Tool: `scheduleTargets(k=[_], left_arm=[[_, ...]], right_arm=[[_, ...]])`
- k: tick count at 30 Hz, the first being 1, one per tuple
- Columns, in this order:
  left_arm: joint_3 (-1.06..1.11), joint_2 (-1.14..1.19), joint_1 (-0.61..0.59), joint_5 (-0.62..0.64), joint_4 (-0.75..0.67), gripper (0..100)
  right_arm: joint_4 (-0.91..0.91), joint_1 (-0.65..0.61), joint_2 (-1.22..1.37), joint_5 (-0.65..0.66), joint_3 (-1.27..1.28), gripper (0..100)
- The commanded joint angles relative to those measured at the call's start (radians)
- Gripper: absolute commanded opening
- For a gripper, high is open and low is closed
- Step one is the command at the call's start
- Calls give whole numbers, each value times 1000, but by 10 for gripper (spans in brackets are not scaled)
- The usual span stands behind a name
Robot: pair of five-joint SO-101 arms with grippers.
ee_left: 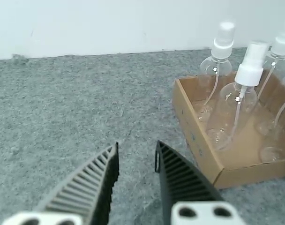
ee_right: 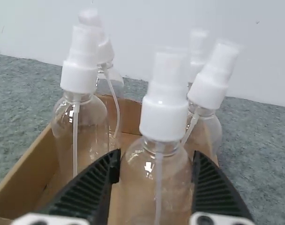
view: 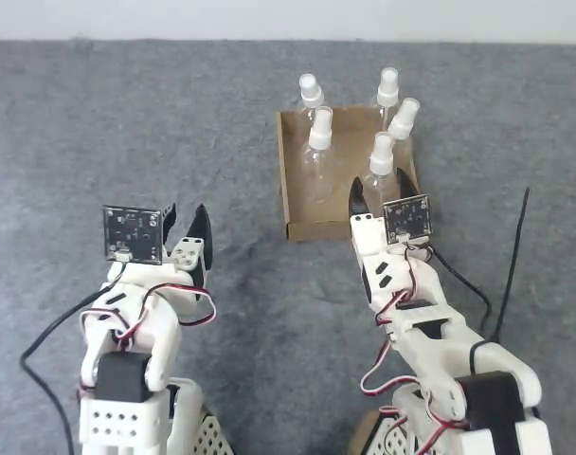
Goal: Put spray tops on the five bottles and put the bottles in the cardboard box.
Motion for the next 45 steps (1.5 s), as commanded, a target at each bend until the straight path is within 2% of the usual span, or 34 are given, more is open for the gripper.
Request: scheduleTargets(k=[1,7,30,35,45], left_arm=[[-8,-14,5,12,-25,115],[-8,-14,5,12,-25,115],[-8,-14,3,15,-25,115],[-8,-14,3,15,-25,115],[-8,-14,3,15,-25,115]], right_arm=[[-1,10,-94,18,-37,177],[113,7,-174,12,-38,177],[105,4,-120,6,-37,177],[105,8,-120,-74,-37,177],[105,4,-122,-78,-37,177]])
